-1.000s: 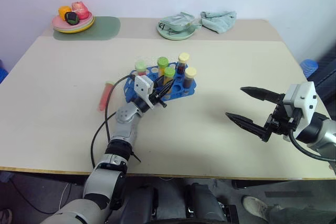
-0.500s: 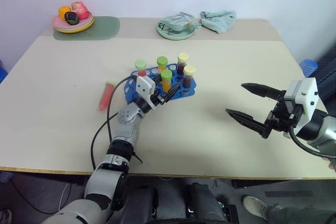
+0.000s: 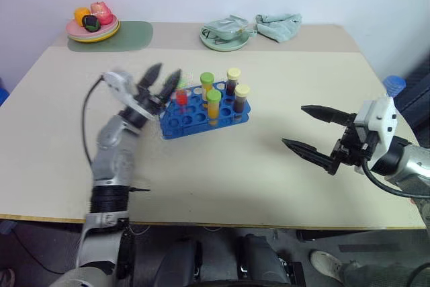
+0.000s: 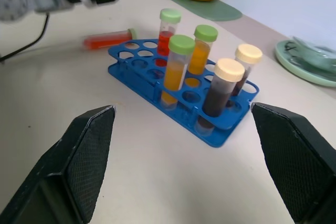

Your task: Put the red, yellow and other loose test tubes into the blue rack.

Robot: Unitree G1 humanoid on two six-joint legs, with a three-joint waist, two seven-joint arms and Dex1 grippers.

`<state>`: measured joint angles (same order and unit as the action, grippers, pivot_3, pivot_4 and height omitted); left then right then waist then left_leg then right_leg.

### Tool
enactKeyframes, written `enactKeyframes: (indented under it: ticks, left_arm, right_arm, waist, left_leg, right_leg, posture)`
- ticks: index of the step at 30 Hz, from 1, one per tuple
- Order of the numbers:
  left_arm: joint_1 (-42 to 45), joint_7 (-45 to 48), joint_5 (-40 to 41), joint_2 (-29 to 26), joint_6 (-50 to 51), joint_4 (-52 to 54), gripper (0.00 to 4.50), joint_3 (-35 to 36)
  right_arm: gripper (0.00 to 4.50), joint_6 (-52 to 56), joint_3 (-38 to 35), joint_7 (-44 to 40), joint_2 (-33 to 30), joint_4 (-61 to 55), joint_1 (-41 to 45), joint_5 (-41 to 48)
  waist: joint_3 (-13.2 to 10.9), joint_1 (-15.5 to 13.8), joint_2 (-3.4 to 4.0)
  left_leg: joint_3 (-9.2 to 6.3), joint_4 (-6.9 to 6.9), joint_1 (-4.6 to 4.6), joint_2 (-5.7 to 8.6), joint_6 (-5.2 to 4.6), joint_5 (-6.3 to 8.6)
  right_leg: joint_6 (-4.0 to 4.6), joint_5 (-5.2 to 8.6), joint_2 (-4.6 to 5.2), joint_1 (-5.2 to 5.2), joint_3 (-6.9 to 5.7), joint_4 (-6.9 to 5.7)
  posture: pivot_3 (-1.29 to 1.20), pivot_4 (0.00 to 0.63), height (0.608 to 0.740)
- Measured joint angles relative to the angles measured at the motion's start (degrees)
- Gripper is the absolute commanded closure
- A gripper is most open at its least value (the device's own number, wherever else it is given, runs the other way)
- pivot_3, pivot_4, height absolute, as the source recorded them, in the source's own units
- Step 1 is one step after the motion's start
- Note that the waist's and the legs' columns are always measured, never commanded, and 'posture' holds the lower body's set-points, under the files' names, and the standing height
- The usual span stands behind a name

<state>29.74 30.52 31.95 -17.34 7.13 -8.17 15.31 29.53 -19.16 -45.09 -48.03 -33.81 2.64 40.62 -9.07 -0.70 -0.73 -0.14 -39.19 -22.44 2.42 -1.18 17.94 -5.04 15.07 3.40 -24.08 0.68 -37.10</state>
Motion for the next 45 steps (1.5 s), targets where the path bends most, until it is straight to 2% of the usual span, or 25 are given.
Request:
enactKeyframes:
  ticks: [3, 6, 10, 14, 17, 21, 26, 39, 45]
  left_arm:
    - [1.74, -8.79, -3.02, -4.17, 6.35, 0.12, 1.29, 1.74]
    - [4.91, -16.83, -7.81, -13.17, 24.96, 1.09, 1.29, -0.55]
    - [10.96, -15.02, -7.31, -21.16, 49.53, 2.60, 1.29, -6.66]
    - [18.00, -12.20, -5.10, -21.19, 67.89, 0.10, 1.29, -10.07]
    - [20.47, -12.59, -5.71, -20.26, 74.95, -2.53, 1.29, -12.23]
    - [23.26, -14.03, -7.74, -19.17, 79.06, -6.65, 1.29, -12.47]
    - [25.88, -14.74, -10.71, -19.18, 78.52, -12.22, 1.29, -12.42]
    - [29.57, -11.76, -13.30, -21.48, 77.54, -16.23, 1.29, -13.68]
    - [31.42, -13.97, -16.71, -18.63, 77.08, -24.16, 1.29, -14.11]
  right_arm:
    - [0.25, -0.60, 1.19, -0.64, 0.30, 1.55, 1.36, -0.66]
    - [0.25, -2.22, 1.92, -2.30, 0.34, 3.58, 1.98, -1.67]
    - [0.25, -3.84, 2.12, -4.25, 0.39, 5.42, 1.47, -2.43]
    - [0.25, -4.86, 2.29, -4.91, 1.01, 5.40, 0.05, -3.26]
    - [0.25, -5.05, 2.39, -4.88, 1.50, 5.36, -0.35, -3.45]
    - [0.25, -5.06, 2.25, -4.82, 1.59, 5.15, -0.69, -3.50]
    - [0.25, -5.10, 1.82, -4.77, 1.59, 5.01, -1.79, -3.50]
    - [0.25, -5.16, 1.80, -4.22, 1.97, 4.73, -1.83, -3.53]
    - [0.25, -5.26, 1.91, -3.98, 2.03, 4.73, -1.53, -3.71]
  waist:
    - [-0.03, -0.16, -0.05]
    - [-0.09, -0.01, -0.16]
    - [-0.09, -0.18, -0.16]
    - [-0.10, 0.00, -0.16]
    - [-0.10, 0.42, -0.16]
    - [-0.10, 0.47, -0.16]
    - [-0.09, 0.16, -0.16]
    - [-0.10, 0.12, -0.17]
    - [-0.10, -0.13, -0.17]
  left_leg:
    - [0.00, 0.00, -0.02, 0.02, 0.13, -0.07]
    - [-0.01, 0.01, -0.03, 0.03, 0.11, -0.06]
    - [-0.04, 0.01, -0.06, 0.04, 0.18, -0.10]
    - [-0.04, 0.00, -0.07, 0.05, 0.27, -0.15]
    - [-0.04, 0.02, -0.06, 0.05, 0.42, -0.24]
    - [-0.03, 0.02, -0.06, 0.05, 0.47, -0.27]
    - [-0.03, 0.02, -0.08, 0.05, 0.49, -0.27]
    - [-0.03, 0.03, -0.19, 0.05, 0.52, -0.28]
    - [-0.04, 0.00, -0.31, 0.05, 0.50, -0.28]
  right_leg:
    - [0.00, 0.00, 0.00, 0.00, -0.01, 0.00]
    - [-0.01, 0.00, -0.05, -0.03, 0.00, -0.03]
    - [-0.01, 0.00, -0.04, -0.03, -0.01, -0.03]
    - [-0.01, 0.01, -0.04, -0.05, 0.00, -0.04]
    - [-0.01, 0.01, -0.07, -0.14, 0.05, -0.13]
    - [-0.01, 0.01, -0.07, -0.18, 0.07, -0.20]
    - [-0.01, 0.01, -0.06, -0.20, 0.07, -0.17]
    - [-0.01, 0.01, -0.04, -0.30, 0.08, -0.18]
    - [-0.01, 0.01, -0.03, -0.36, 0.06, -0.14]
  posture:
    - [0.00, 0.150, 0.740]
    - [0.00, 0.150, 0.740]
    - [0.00, 0.150, 0.740]
    - [0.00, 0.150, 0.740]
    - [0.00, 0.150, 0.740]
    - [0.00, 0.150, 0.740]
    - [0.00, 0.150, 0.740]
    - [0.00, 0.150, 0.740]
    - [0.00, 0.150, 0.740]
